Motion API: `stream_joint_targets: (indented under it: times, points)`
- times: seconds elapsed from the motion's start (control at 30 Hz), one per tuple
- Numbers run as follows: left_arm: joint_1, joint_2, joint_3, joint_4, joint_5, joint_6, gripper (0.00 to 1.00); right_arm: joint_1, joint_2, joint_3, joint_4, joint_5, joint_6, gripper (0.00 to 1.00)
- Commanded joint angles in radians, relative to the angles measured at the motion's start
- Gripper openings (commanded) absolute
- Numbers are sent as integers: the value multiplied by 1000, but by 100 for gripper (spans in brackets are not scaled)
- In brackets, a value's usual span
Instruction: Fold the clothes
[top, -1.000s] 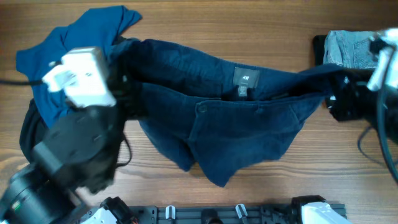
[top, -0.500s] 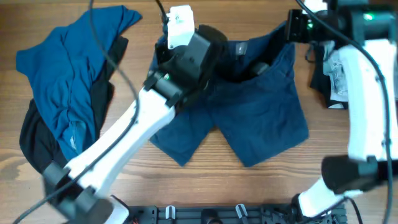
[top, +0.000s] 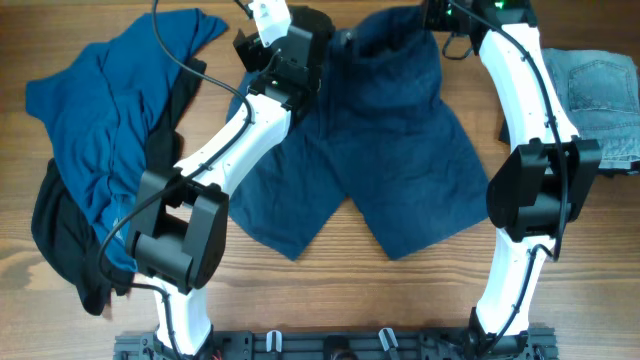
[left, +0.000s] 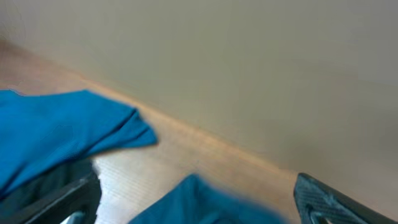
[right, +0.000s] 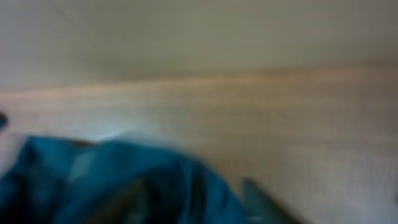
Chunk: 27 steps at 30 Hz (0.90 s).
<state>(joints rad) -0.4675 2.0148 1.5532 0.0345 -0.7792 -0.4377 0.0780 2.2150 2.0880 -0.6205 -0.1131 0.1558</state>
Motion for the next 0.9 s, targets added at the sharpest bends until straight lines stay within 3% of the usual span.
stream_joint_targets:
  times: [0.0,0.07,0.17,0.27,0.43,0.53,0.67,0.87]
  points:
    - [20,-14,13,55,35,160,100,-5,-24,15,30,12,-3,89]
    - [18,-48,12,4,34,243,100,-9,-69,15,-13,-7,0,94]
    - [7,-118,13,-163,35,246,100,-11,-147,15,-162,-49,5,100]
    - [-21,-230,12,-485,81,120,100,-10,-220,15,-420,-114,5,100]
    - [-18,-356,12,-827,323,-29,100,14,-237,2,-744,-154,3,99]
    - [7,-402,12,-982,362,-119,100,65,-239,-29,-803,-154,4,100]
    - [81,-440,12,-1174,465,-129,100,164,-239,-47,-854,-154,12,96]
    - [182,-440,-100,-1259,574,-120,100,249,-245,-64,-838,-131,11,92]
